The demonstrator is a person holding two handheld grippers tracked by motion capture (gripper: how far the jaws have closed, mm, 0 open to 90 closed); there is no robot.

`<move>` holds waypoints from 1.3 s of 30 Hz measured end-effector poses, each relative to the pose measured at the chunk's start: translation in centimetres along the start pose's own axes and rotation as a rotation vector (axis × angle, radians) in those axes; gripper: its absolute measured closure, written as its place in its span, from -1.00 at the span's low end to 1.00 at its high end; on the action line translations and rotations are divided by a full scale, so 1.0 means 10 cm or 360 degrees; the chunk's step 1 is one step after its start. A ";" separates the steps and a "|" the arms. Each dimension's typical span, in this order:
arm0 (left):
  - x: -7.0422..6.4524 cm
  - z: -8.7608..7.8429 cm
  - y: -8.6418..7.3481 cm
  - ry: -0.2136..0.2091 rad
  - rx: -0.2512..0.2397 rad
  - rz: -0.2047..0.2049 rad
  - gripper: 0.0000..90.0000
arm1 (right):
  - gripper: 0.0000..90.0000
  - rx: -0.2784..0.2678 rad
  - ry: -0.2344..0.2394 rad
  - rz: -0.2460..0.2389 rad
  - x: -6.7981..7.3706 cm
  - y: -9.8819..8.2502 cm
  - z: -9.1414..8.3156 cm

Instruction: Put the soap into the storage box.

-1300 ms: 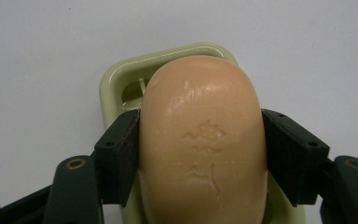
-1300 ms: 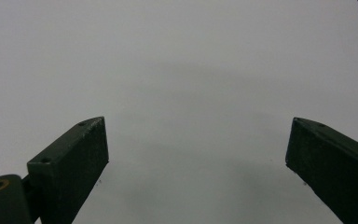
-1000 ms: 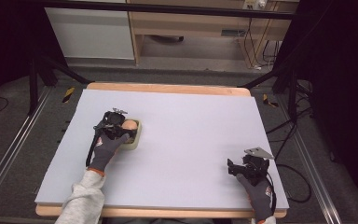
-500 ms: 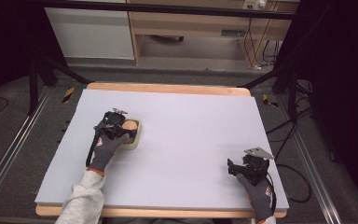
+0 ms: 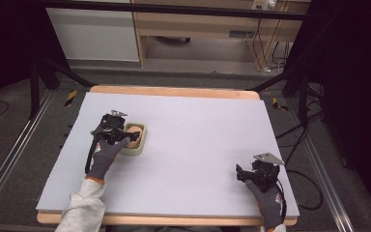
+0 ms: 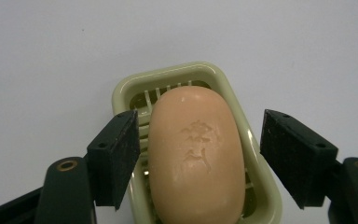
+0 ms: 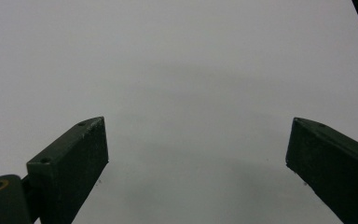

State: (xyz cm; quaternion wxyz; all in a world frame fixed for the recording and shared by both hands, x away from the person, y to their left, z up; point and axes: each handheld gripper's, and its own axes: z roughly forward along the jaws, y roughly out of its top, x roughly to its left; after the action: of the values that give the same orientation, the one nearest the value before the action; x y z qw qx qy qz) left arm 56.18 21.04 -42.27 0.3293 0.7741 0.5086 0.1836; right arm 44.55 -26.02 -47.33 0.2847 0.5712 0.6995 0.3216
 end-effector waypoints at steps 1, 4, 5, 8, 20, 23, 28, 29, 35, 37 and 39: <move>-0.01 -0.03 -0.01 -0.0002 -0.0015 -0.0002 -0.38 | -0.87 0.0000 -0.0004 0.0000 0.00 0.00 0.00; 0.00 -0.10 -0.04 -0.0008 -0.0033 0.0001 -0.39 | -0.87 -0.0009 -0.0016 0.0002 0.00 0.00 -0.01; 0.00 -0.12 -0.05 -0.0010 -0.0046 -0.0004 -0.39 | -0.87 -0.0012 -0.0026 0.0007 -0.01 0.00 -0.01; 0.01 -0.17 -0.08 -0.0023 -0.0068 -0.0001 -0.43 | -0.88 -0.0015 -0.0042 0.0012 -0.02 0.00 -0.01; -0.01 -0.36 -0.41 -0.0035 -0.0137 0.0067 -0.49 | -0.88 -0.0004 -0.0082 0.0015 -0.07 -0.02 -0.02; -0.01 -0.38 -0.46 -0.0037 -0.0151 0.0068 -0.50 | -0.88 0.0001 -0.0072 0.0032 -0.08 -0.02 -0.02; 0.01 -0.47 -0.61 -0.0023 -0.0177 0.0066 -0.50 | -0.88 0.0000 -0.0094 0.0014 -0.09 -0.03 -0.02; 0.02 -0.48 -0.64 -0.0020 -0.0179 0.0060 -0.50 | -0.88 0.0000 -0.0096 0.0013 -0.09 -0.03 -0.02; 0.09 -0.52 -0.85 0.0015 -0.0154 0.0031 -0.51 | -0.88 0.0007 -0.0106 0.0031 -0.11 -0.04 -0.03; 0.12 -0.53 -0.93 0.0024 -0.0150 0.0006 -0.51 | -0.88 0.0004 -0.0115 0.0033 -0.12 -0.04 -0.03; 0.14 -0.53 -0.99 0.0029 -0.0144 -0.0006 -0.51 | -0.88 0.0008 -0.0119 0.0032 -0.12 -0.05 -0.04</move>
State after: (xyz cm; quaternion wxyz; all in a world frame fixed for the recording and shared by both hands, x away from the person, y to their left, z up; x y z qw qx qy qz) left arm 46.89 26.64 -45.42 0.3598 0.7556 0.5042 0.2130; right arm 44.19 -27.34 -47.39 0.3059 0.5906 0.6833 0.3012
